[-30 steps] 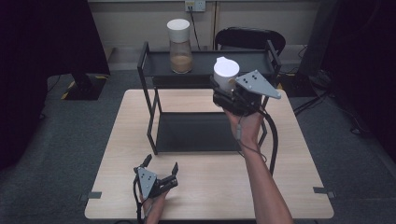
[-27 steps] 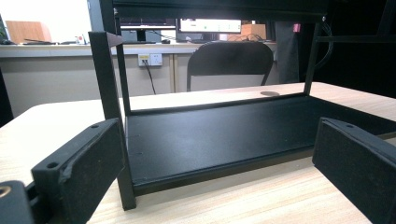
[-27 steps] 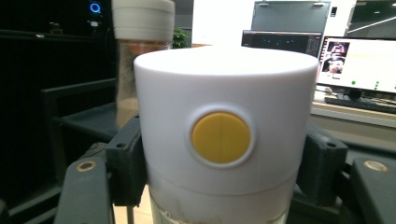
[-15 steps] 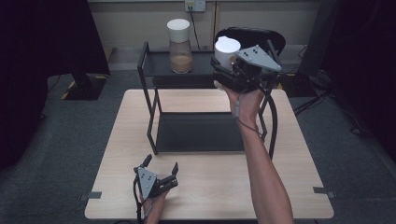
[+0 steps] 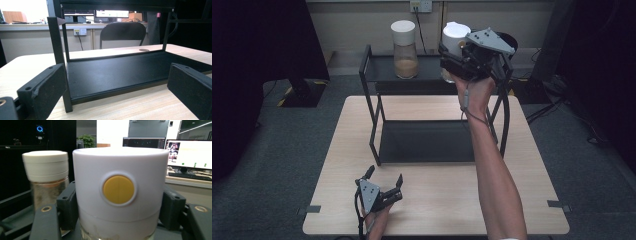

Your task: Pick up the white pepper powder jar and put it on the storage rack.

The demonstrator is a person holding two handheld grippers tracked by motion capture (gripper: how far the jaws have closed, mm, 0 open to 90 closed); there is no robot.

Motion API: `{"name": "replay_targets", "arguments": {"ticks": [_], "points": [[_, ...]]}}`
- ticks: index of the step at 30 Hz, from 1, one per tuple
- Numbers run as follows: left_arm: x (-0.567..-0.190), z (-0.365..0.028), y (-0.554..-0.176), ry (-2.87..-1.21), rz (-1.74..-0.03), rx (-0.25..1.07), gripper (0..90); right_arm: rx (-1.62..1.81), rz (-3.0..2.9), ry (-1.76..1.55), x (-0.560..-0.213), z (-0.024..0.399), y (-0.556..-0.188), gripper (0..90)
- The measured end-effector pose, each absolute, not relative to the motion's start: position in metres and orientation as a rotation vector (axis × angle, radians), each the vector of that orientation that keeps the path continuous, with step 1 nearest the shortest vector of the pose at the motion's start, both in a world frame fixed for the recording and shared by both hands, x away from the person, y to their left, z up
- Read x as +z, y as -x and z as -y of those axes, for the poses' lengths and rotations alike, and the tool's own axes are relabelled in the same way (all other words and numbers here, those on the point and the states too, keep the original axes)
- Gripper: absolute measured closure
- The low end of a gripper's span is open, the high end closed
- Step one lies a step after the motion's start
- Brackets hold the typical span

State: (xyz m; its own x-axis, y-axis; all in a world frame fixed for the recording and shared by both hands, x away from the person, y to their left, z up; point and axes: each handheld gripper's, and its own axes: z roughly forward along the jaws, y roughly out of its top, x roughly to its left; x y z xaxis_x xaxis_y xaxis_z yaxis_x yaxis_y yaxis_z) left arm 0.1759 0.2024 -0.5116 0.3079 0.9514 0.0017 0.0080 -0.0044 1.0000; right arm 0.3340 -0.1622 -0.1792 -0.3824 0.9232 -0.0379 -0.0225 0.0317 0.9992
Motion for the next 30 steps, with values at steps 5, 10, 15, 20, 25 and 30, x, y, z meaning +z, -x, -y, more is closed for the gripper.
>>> {"name": "replay_targets", "arguments": {"ticks": [5,10,15,20,25,30], "points": [[-0.512,-0.203,-0.176,-1.351,-0.978,0.974,1.7,1.464,-1.479,-0.976,-0.178,0.159,-0.349,30.5],[-0.512,-0.203,-0.176,-1.352,-0.977,0.974,1.7,1.447,-1.475,-0.996,-0.179,0.154,-0.362,30.5],[-0.512,-0.203,-0.176,-1.351,-0.978,0.972,1.7,1.445,-1.48,-1.006,-0.179,0.152,-0.372,30.4],[-0.512,-0.203,-0.176,-1.351,-0.977,0.97,1.7,1.438,-1.49,-1.016,-0.181,0.149,-0.377,30.4],[-0.512,-0.203,-0.176,-1.35,-0.978,0.971,1.9,1.446,-1.507,-1.035,-0.185,0.148,-0.38,30.4],[-0.511,-0.203,-0.176,-1.35,-0.98,0.972,1.9,1.463,-1.495,-1.041,-0.188,0.15,-0.381,30.4]]}}
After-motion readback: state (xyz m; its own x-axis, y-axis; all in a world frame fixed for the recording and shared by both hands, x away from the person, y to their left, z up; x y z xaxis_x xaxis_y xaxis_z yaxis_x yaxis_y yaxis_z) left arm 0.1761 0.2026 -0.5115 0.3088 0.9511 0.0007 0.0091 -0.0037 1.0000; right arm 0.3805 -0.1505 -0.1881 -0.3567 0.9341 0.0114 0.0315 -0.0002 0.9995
